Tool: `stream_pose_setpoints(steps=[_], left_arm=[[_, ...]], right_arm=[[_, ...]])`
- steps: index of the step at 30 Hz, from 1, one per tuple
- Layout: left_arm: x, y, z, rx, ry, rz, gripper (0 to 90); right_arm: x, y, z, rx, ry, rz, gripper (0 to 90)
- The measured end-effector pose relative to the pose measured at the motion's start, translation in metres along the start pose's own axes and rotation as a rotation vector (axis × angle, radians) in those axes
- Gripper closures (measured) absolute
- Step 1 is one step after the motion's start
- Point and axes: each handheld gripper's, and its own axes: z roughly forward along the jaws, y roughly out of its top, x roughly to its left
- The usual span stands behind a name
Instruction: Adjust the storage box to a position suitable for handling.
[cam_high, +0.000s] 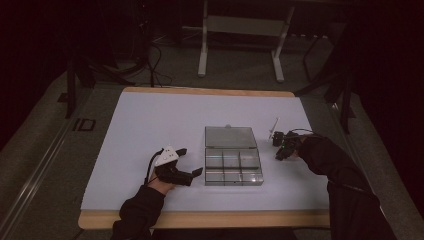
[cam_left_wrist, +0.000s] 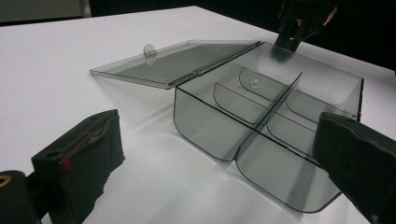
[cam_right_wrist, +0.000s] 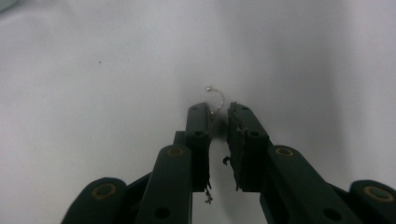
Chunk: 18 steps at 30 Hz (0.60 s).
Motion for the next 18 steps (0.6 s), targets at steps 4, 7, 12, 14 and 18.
stream_pose_setpoints(steps=[4, 7, 12, 14, 18], left_arm=[[-0.0002, 0.0000, 0.0000, 0.000, 0.000, 0.002, 2.7], [-0.0003, 0.0000, -0.0001, 0.001, 0.000, 0.005, 2.7], [0.0000, 0.0000, 0.0000, -0.001, -0.001, 0.000, 2.7], [0.0000, 0.0000, 0.0000, 0.000, -0.001, 0.001, 2.7], [0.0000, 0.0000, 0.0001, 0.000, 0.000, -0.001, 2.7]], right_arm=[[-0.0016, 0.0049, 0.0005, 0.036, 0.010, 0.021, 79.3], [-0.0012, 0.0071, 0.0005, 0.051, 0.016, 0.019, 83.1], [0.0013, 0.0074, 0.0003, 0.052, 0.004, -0.019, 86.1], [0.0028, 0.0068, -0.0001, 0.043, 0.008, -0.035, 86.2], [0.0071, 0.0066, -0.0039, -0.003, 0.024, -0.082, 86.2]])
